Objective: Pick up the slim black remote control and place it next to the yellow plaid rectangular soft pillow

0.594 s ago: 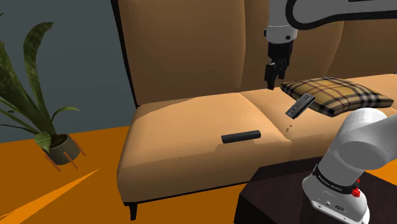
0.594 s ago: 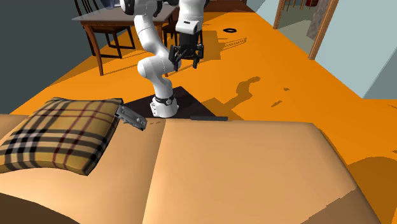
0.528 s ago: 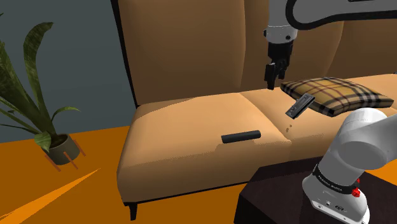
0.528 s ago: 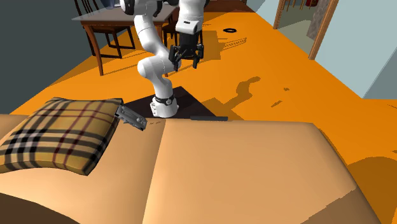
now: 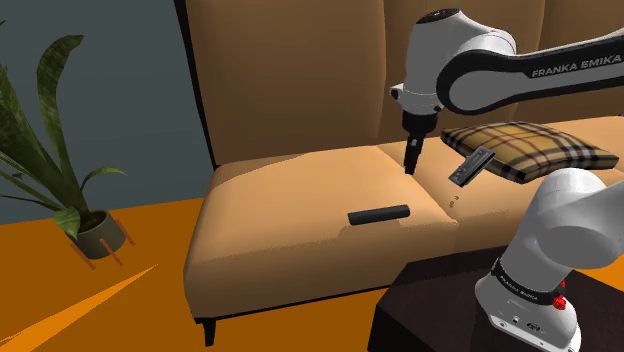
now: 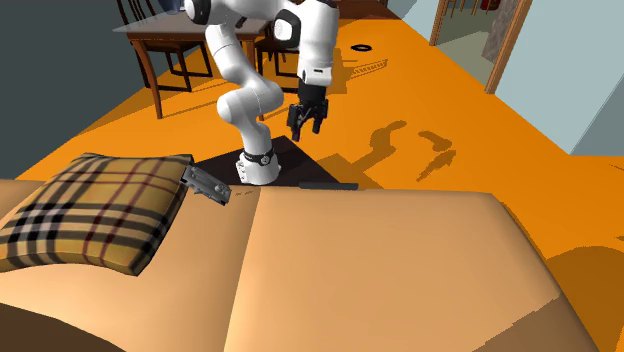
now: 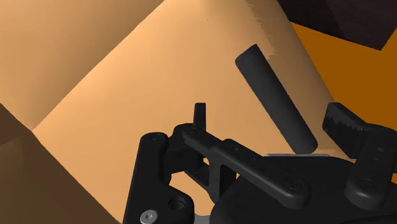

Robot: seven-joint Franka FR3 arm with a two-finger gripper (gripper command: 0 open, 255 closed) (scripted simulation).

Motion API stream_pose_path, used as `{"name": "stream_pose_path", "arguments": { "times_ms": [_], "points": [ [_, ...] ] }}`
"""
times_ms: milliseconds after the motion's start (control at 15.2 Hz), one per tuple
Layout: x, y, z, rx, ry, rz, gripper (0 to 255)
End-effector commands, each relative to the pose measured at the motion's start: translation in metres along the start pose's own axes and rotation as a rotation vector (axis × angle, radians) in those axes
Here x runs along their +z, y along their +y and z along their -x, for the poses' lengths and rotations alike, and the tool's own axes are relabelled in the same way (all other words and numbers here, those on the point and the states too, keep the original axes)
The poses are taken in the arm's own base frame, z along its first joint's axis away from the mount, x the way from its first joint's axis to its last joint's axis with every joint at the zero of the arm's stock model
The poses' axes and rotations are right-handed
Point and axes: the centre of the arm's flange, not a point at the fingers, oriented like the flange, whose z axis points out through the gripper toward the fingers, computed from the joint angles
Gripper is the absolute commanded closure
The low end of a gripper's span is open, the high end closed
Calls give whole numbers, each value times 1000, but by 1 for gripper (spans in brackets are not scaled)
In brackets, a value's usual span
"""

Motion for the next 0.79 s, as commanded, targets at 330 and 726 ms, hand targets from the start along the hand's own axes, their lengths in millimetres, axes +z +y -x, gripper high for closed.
{"name": "stream_pose_path", "arguments": {
  "times_ms": [330,726],
  "points": [
    [77,-47,-14,-313,110,75,0],
    [136,-81,-21,-541,188,129,0]
  ]
}}
